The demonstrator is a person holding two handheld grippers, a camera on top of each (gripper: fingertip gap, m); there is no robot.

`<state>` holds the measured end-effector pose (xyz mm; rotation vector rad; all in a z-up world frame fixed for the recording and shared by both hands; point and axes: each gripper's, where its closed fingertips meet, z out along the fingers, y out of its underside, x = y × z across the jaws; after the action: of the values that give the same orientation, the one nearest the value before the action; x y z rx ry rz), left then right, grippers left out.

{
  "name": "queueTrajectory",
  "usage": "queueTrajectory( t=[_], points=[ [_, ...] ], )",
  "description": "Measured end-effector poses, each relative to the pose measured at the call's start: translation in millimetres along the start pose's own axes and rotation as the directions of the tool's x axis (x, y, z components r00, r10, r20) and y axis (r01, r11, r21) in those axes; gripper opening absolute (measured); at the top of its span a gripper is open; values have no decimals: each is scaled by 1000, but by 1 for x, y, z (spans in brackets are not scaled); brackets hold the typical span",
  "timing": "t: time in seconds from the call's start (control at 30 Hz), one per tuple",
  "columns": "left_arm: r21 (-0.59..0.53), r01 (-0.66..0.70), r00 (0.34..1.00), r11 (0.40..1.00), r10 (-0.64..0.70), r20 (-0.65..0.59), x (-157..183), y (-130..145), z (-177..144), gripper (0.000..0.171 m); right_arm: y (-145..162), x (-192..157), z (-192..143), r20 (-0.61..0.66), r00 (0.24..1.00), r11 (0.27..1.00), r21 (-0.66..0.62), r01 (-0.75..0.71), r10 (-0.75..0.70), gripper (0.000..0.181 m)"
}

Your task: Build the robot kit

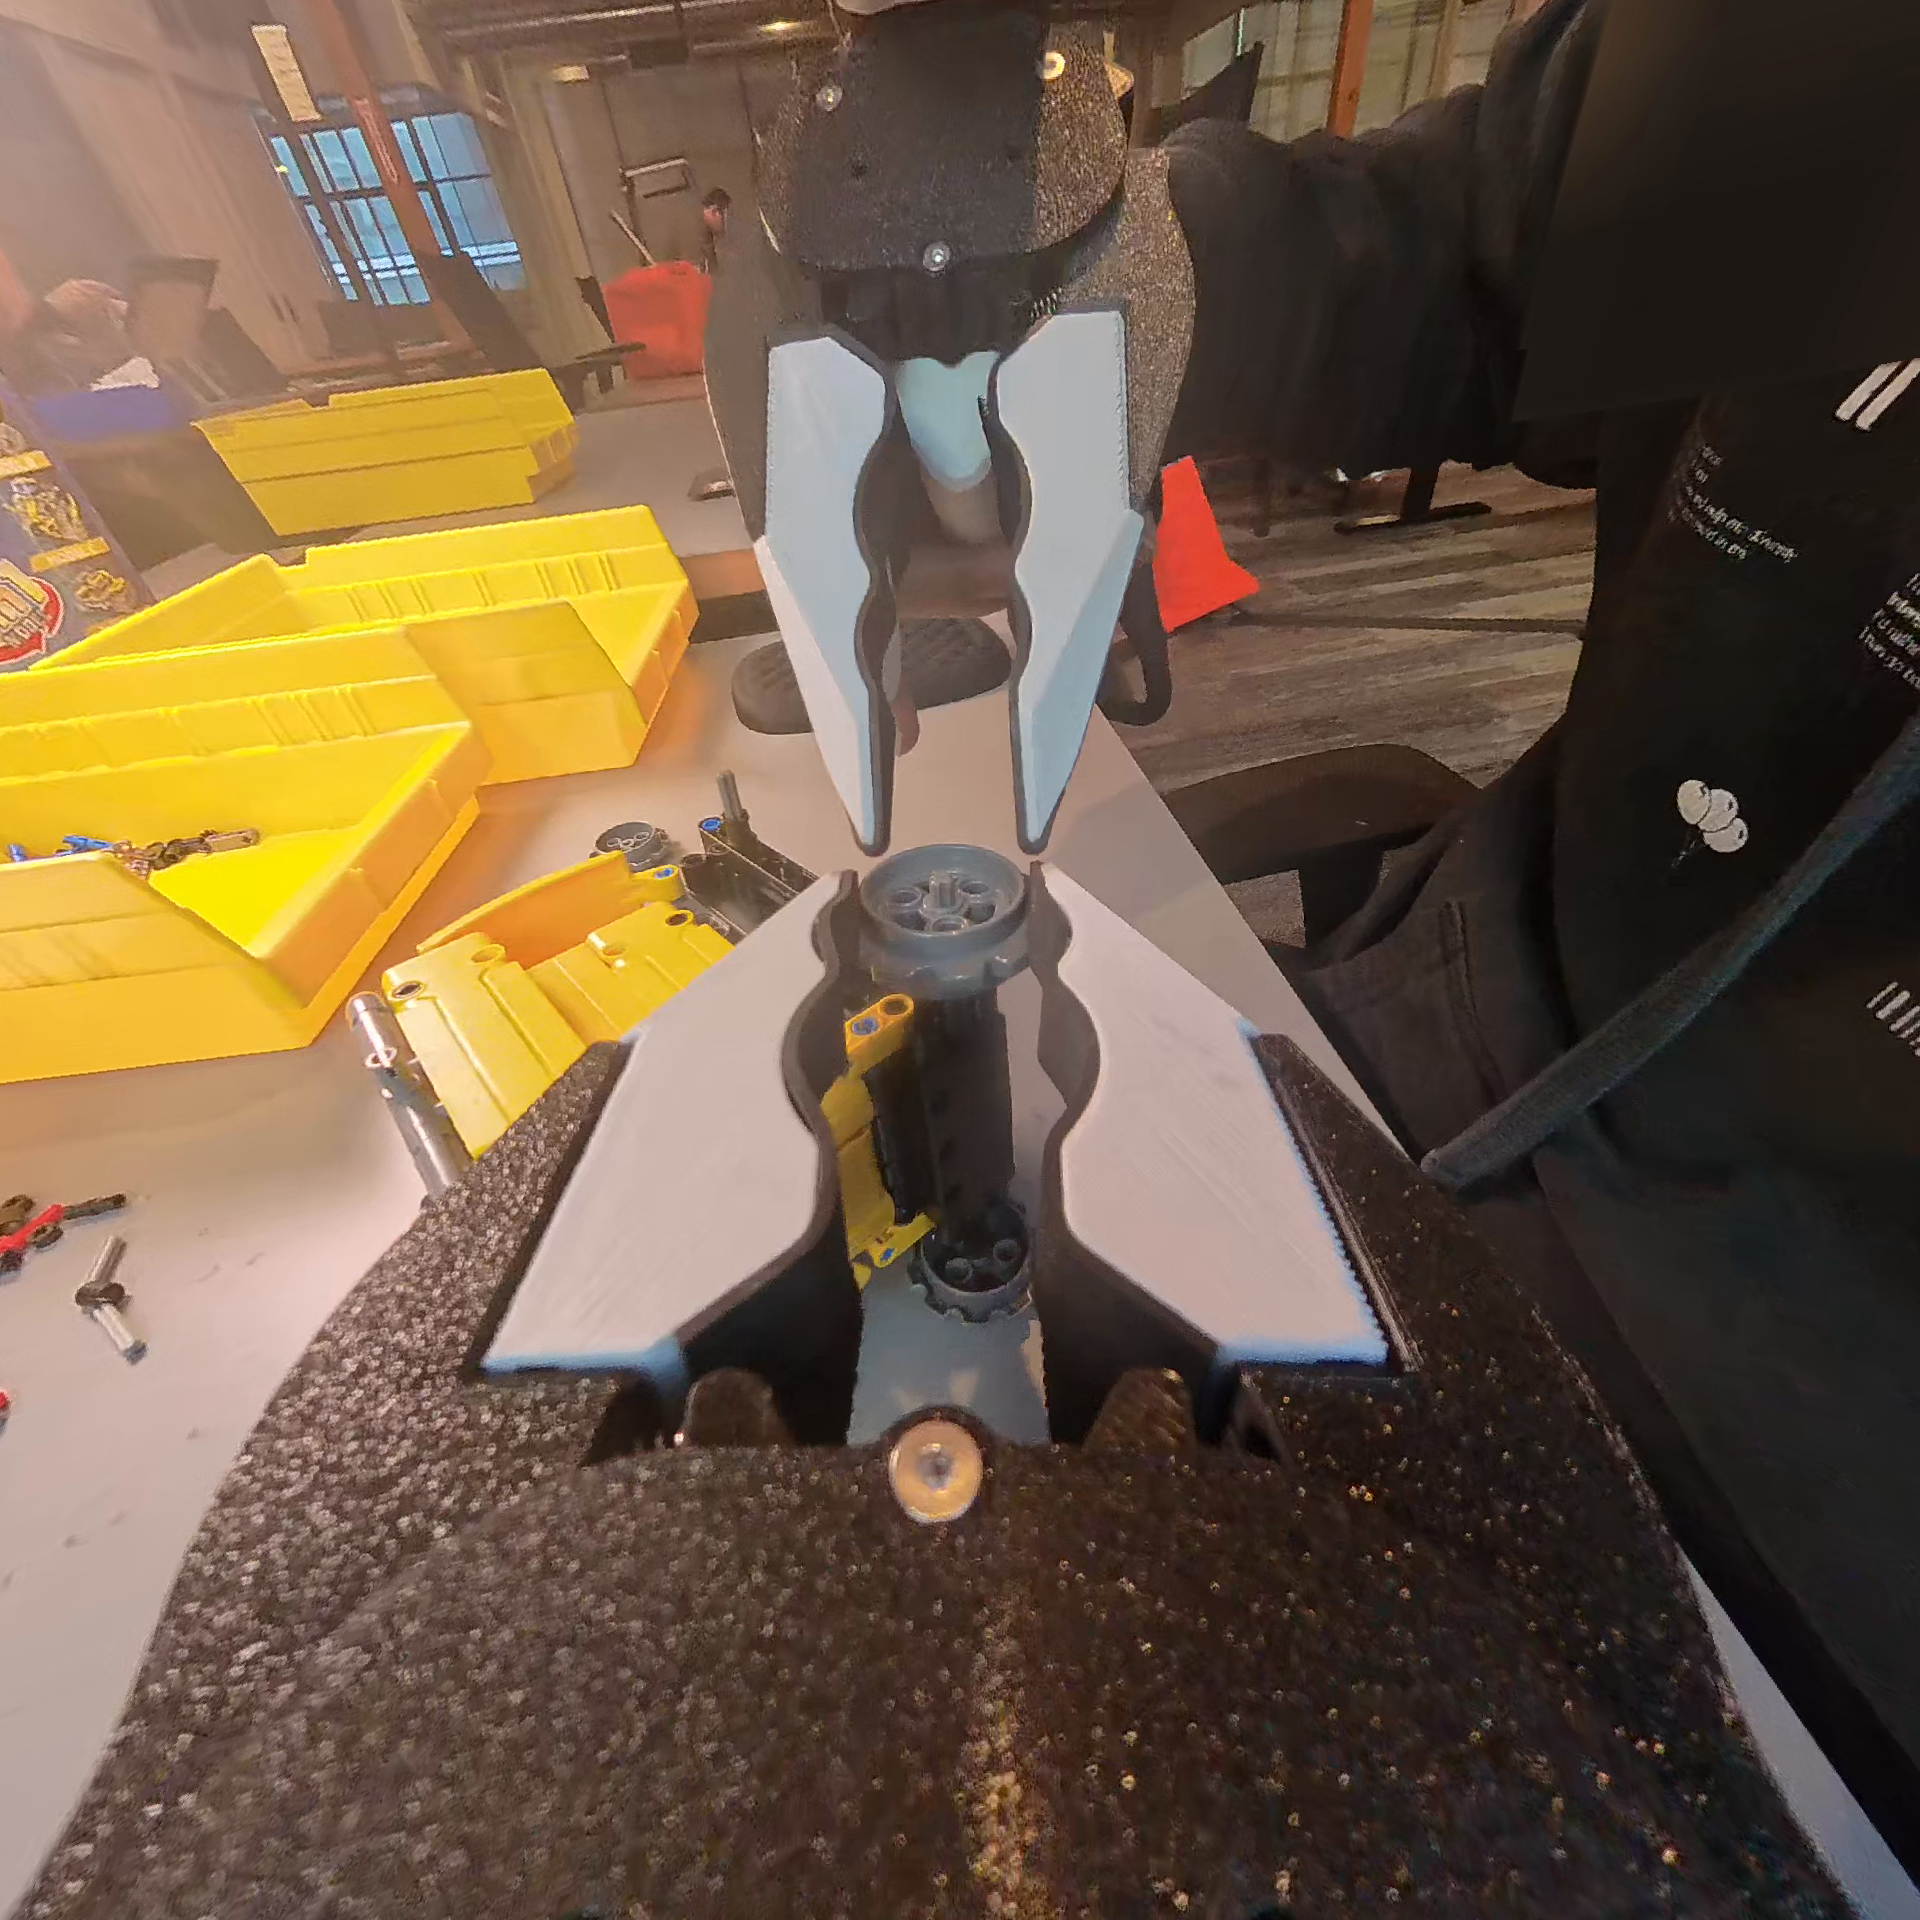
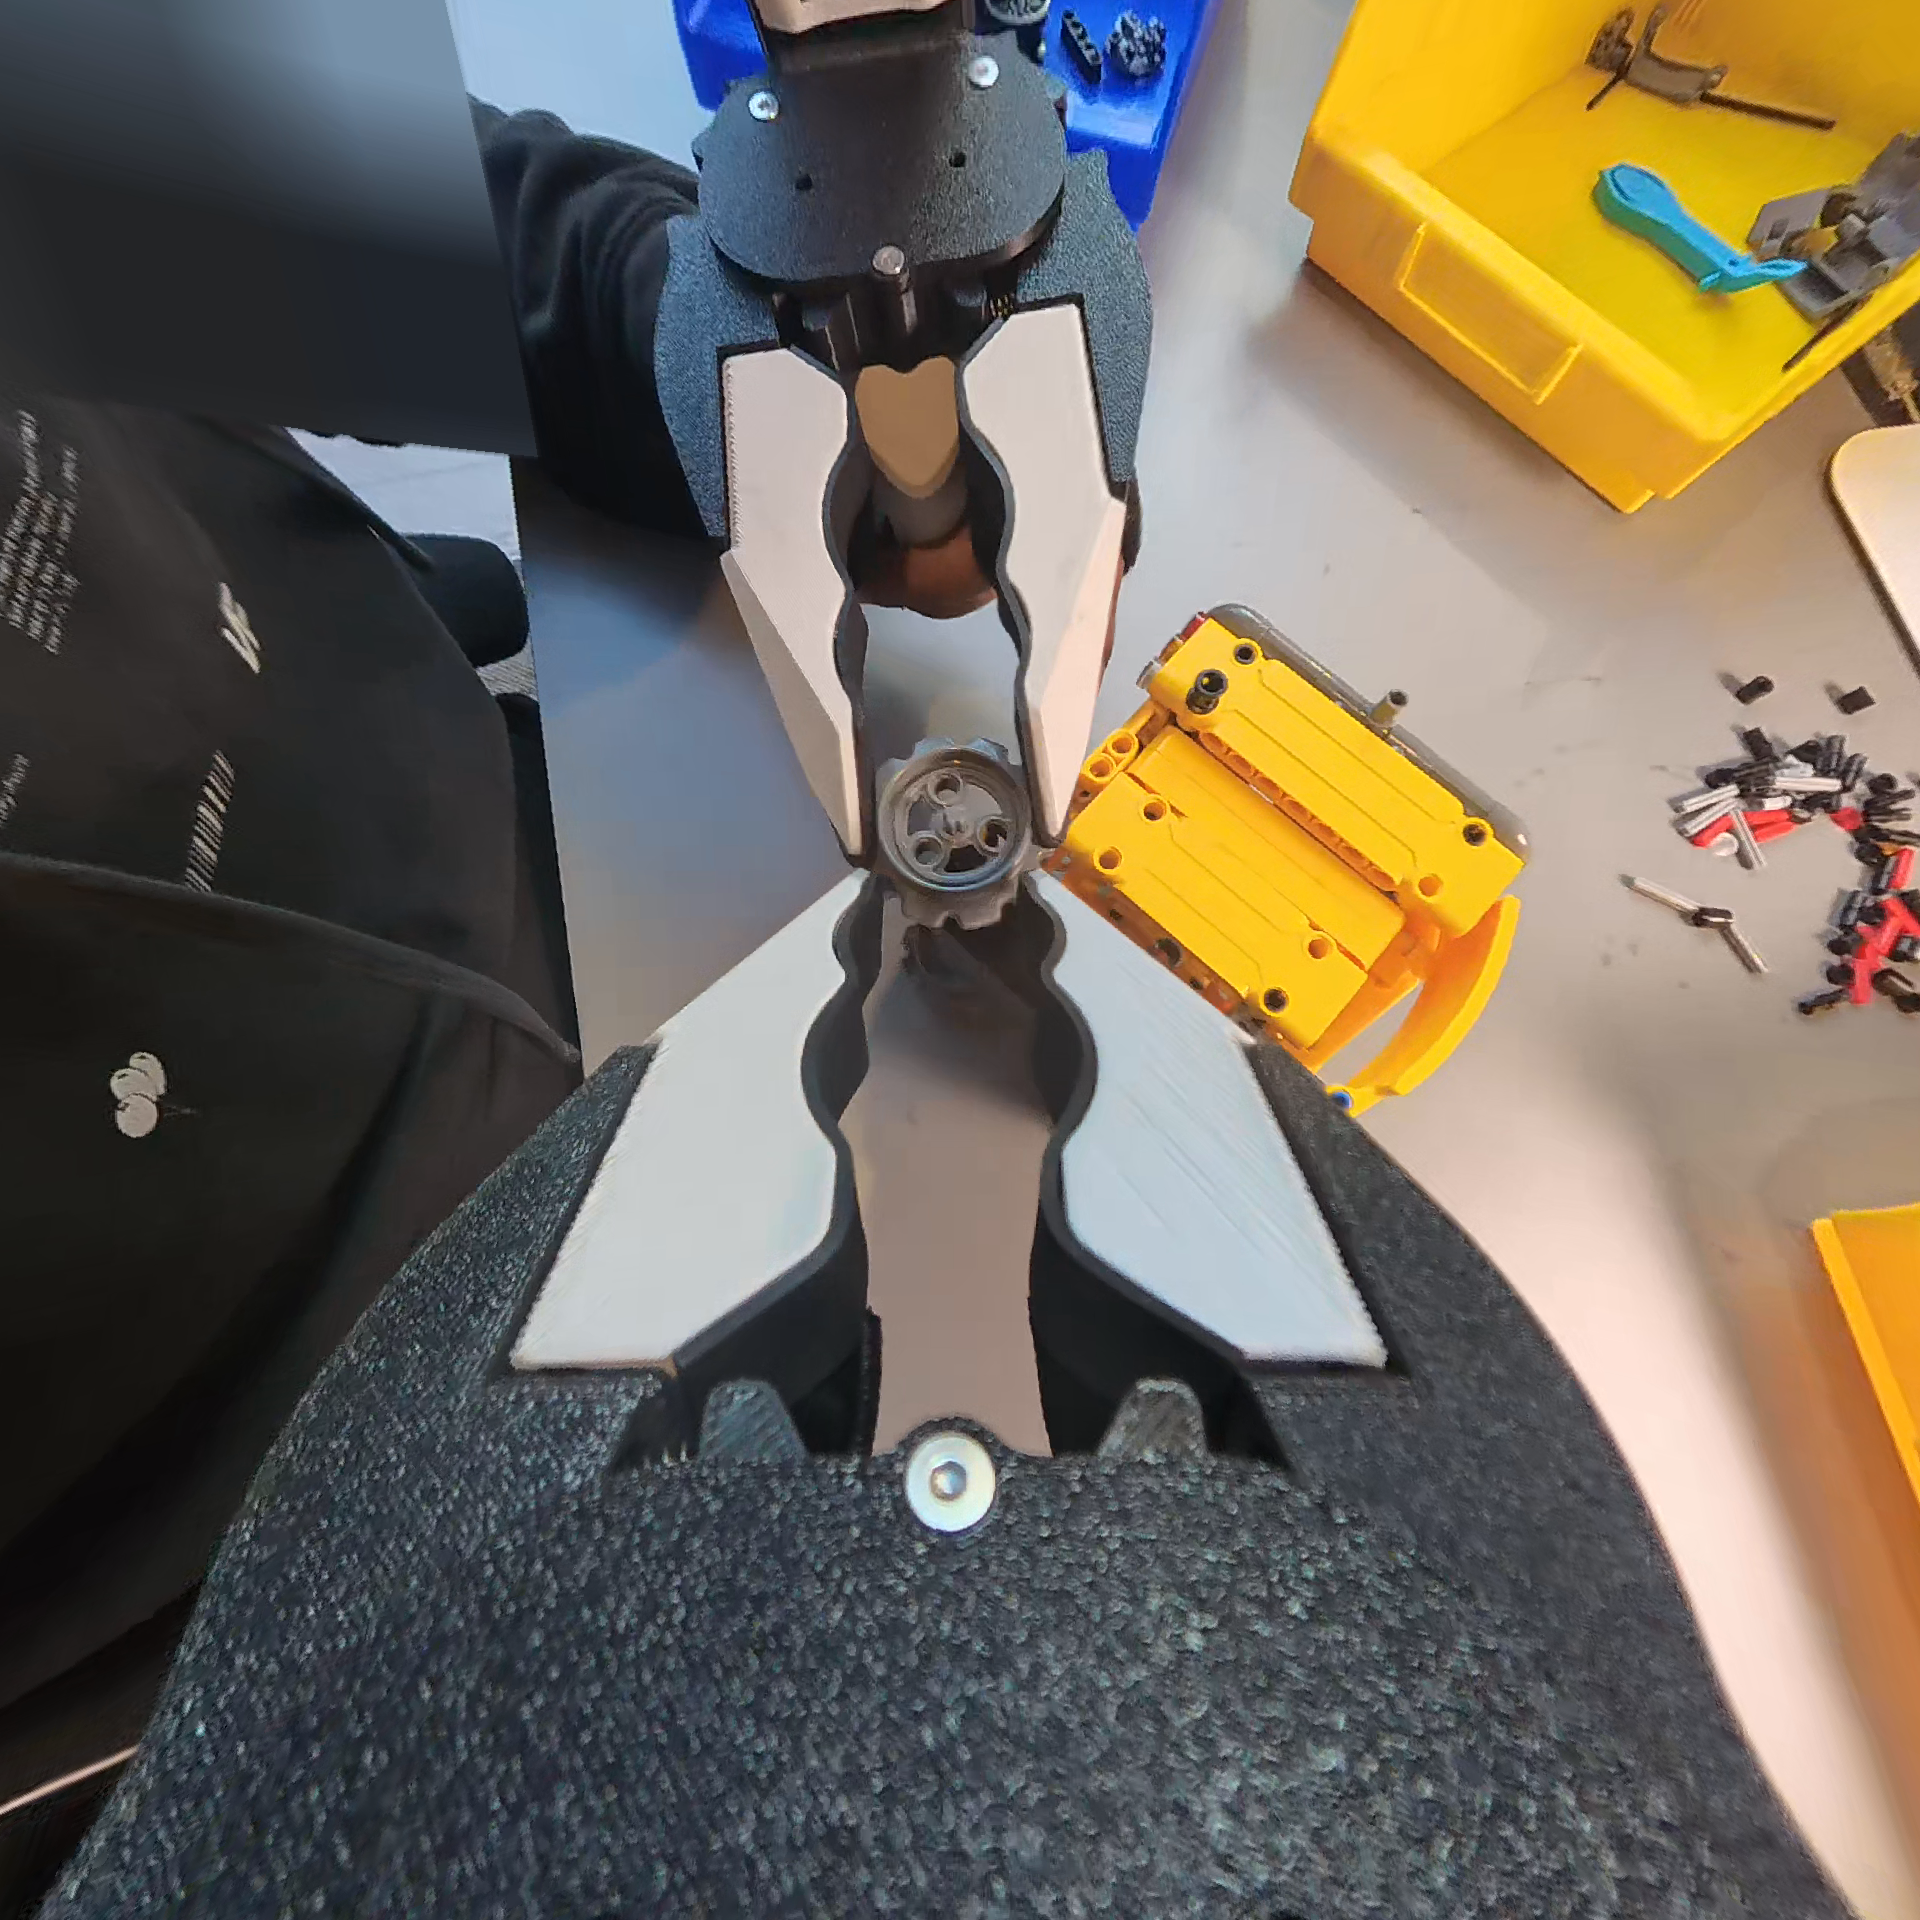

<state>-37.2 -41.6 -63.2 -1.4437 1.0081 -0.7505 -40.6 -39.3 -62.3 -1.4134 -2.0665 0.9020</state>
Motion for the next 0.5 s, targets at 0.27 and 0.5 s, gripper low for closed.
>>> queueTrajectory(
  t=[0.27, 0.5],
  points=[
    [11, 34, 999, 999, -34, 25, -11, 1, -13, 36, -12, 7, 5, -20, 999, 1000, 1, 26, -26, 26],
    [29, 64, 998, 998, -63, -15, -6, 0, -13, 37, -11, 9, 6, 9, 1000, 1000, -4, -8, 8, 26]
  ],
)
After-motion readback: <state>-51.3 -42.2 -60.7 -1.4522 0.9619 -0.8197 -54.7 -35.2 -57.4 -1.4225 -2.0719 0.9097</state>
